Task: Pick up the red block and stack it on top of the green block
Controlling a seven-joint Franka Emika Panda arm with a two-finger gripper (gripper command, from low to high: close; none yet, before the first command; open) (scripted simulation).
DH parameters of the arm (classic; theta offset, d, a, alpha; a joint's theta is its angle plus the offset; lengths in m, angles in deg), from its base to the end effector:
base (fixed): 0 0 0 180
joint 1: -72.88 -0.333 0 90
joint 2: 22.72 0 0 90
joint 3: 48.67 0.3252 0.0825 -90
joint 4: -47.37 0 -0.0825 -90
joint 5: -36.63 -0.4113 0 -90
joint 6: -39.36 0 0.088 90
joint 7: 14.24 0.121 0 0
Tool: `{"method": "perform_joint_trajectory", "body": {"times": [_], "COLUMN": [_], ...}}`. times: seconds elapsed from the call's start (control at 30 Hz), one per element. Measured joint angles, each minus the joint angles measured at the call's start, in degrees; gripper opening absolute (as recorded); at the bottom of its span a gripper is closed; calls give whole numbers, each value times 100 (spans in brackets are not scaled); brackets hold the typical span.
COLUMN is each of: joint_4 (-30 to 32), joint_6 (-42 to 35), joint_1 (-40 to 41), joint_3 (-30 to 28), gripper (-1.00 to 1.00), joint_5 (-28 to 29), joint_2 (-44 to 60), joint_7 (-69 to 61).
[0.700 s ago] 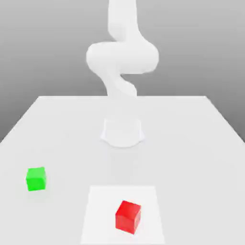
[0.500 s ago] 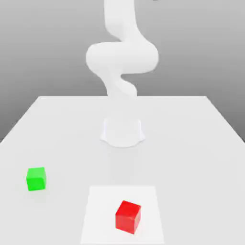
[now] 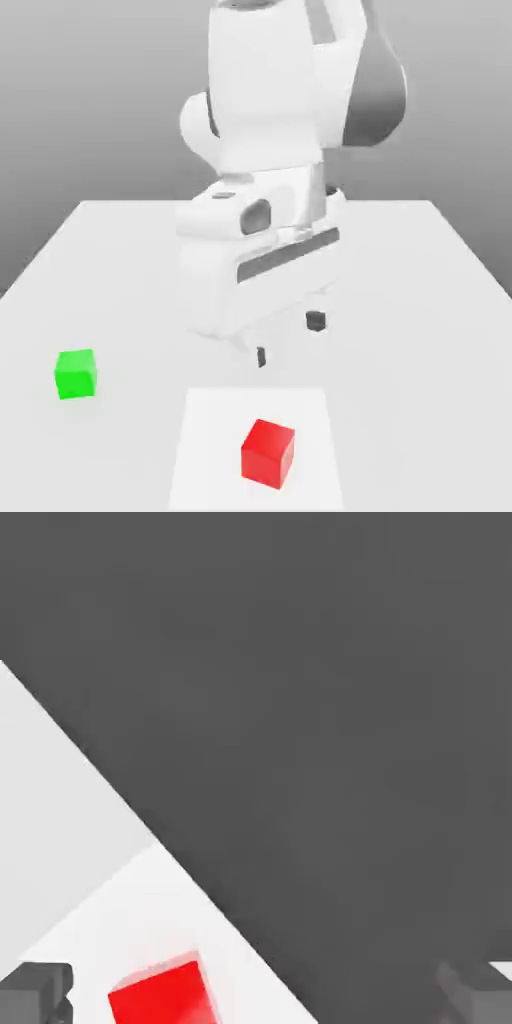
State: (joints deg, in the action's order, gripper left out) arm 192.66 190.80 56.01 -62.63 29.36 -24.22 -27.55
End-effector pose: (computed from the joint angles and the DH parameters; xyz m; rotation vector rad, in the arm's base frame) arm 0.4861 0.0227 0.2684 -3.0605 -0.2689 -0.2129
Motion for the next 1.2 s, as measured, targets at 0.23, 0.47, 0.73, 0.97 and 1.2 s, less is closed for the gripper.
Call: {"method": "perform_joint_trajectory", "body": {"times": [0.23,0.47,0.73,0.97,1.2], "joint_4": [243,133,250,557,916], "joint_6": [755,1363,786,287,111], "joint_1": [136,407,245,1099,2315], "joint_3": [162,521,266,-468,-1068], "gripper": [0,-100,-100,-100,-100], "joint_5": [44,-365,80,884,1364], "joint_2": [1280,2041,1335,415,-181], "joint_7": [-1167,-1508,-1182,-2407,-4572]}}
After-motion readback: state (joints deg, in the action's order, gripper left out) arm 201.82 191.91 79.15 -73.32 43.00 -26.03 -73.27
